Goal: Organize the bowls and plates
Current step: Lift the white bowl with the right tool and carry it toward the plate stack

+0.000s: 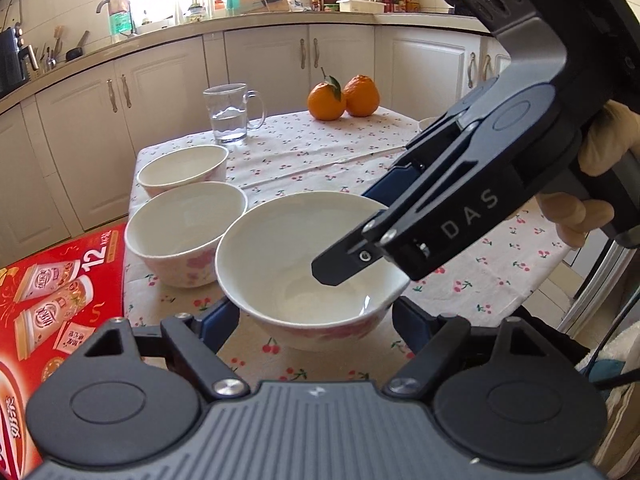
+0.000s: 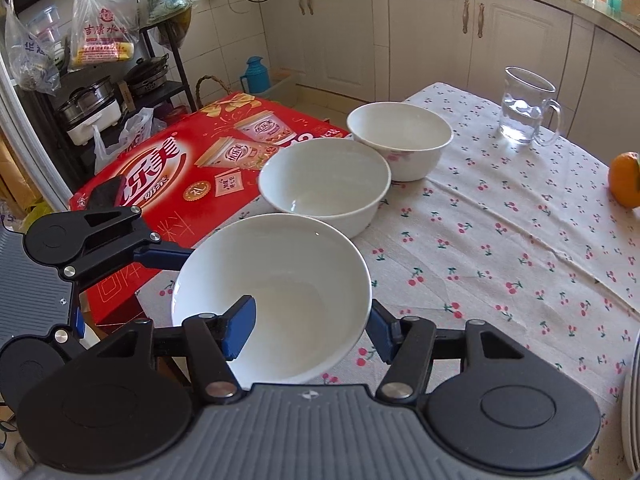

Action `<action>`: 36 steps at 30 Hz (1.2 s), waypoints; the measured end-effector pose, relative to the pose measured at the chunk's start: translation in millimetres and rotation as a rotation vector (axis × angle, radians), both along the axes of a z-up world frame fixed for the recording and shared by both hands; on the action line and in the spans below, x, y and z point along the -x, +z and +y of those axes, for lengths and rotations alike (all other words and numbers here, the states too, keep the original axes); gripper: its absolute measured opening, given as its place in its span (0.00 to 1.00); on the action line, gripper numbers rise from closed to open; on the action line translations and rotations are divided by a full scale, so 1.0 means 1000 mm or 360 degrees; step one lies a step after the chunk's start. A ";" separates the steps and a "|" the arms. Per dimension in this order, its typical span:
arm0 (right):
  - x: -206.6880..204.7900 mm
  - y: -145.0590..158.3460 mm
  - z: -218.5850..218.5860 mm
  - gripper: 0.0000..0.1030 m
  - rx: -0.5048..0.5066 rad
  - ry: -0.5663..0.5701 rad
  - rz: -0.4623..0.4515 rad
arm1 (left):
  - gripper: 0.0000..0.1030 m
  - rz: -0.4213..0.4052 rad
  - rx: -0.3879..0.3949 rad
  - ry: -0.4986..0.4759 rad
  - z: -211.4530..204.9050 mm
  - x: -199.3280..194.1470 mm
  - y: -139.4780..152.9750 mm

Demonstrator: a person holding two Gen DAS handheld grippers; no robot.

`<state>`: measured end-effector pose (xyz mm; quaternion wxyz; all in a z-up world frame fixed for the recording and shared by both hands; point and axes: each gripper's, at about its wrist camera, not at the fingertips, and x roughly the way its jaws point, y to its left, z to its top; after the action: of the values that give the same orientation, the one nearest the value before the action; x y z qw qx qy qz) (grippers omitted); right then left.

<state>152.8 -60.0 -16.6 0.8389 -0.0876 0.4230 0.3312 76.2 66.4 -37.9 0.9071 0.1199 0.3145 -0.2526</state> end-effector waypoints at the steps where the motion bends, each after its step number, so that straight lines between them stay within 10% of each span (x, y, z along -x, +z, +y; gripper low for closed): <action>1: 0.001 0.001 -0.005 0.63 0.0002 -0.0017 -0.0006 | 0.81 -0.0003 0.0005 -0.0020 -0.005 -0.002 0.000; 36: -0.014 -0.020 -0.101 0.63 0.0008 -0.0407 -0.0002 | 0.81 0.0056 0.0018 -0.0294 -0.080 -0.043 -0.019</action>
<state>166.7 -160.7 -36.6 0.8744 -0.0353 0.4309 0.2204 119.6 -13.7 -56.5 0.8750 0.1388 0.3166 -0.3390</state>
